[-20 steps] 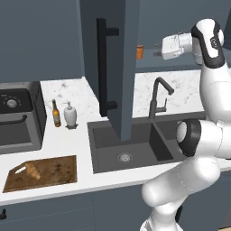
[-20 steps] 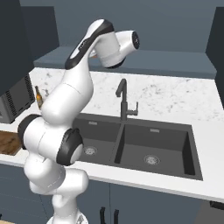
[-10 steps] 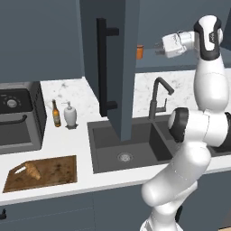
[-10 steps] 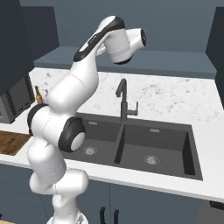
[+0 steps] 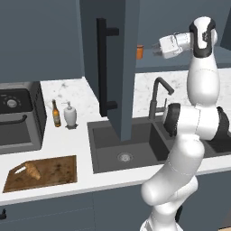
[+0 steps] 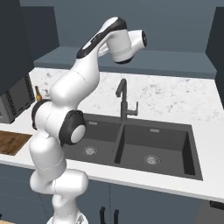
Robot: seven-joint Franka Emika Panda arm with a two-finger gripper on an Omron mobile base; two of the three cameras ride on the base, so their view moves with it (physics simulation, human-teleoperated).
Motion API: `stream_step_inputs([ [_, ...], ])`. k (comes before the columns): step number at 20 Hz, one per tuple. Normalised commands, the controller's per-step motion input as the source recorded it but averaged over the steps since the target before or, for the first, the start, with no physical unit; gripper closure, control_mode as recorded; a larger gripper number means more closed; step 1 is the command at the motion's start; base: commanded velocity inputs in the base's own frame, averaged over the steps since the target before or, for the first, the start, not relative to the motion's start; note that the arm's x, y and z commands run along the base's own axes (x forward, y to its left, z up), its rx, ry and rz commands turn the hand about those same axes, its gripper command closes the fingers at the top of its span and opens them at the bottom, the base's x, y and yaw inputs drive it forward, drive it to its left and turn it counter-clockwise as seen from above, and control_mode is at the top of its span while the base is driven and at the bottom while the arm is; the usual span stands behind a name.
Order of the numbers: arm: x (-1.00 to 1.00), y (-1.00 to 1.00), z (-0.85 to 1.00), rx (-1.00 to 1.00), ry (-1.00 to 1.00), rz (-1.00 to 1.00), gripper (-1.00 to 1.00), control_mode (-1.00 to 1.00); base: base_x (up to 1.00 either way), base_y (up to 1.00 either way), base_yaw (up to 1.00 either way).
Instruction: From the different types of pastries on the counter, select a croissant and place it on the cutting board. Then retrieve a jar of jam from the cabinet and place it alongside the croissant on the cutting board.
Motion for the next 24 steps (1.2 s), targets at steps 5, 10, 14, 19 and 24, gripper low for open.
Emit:
stream_step_inputs([
  [5, 0.23, 0.05, -0.01, 0.0, 0.0, 0.0, -1.0, -1.0, 0.0, 0.0, 0.0],
  [10, 0.38, 0.14, -0.07, 0.0, 0.0, 0.01, -1.0, -1.0, 0.0, 0.0, 0.0],
  [14, 0.4, 0.12, -0.07, 0.0, 0.0, 0.02, -1.0, -1.0, 0.0, 0.0, 0.0],
  [19, 0.45, 0.0, -0.03, 0.0, 0.0, 0.04, -1.0, -1.0, 0.0, 0.0, 0.0],
  [24, 0.45, 0.0, -0.03, 0.0, 0.0, 0.03, -1.0, -1.0, 0.0, 0.0, 0.0],
])
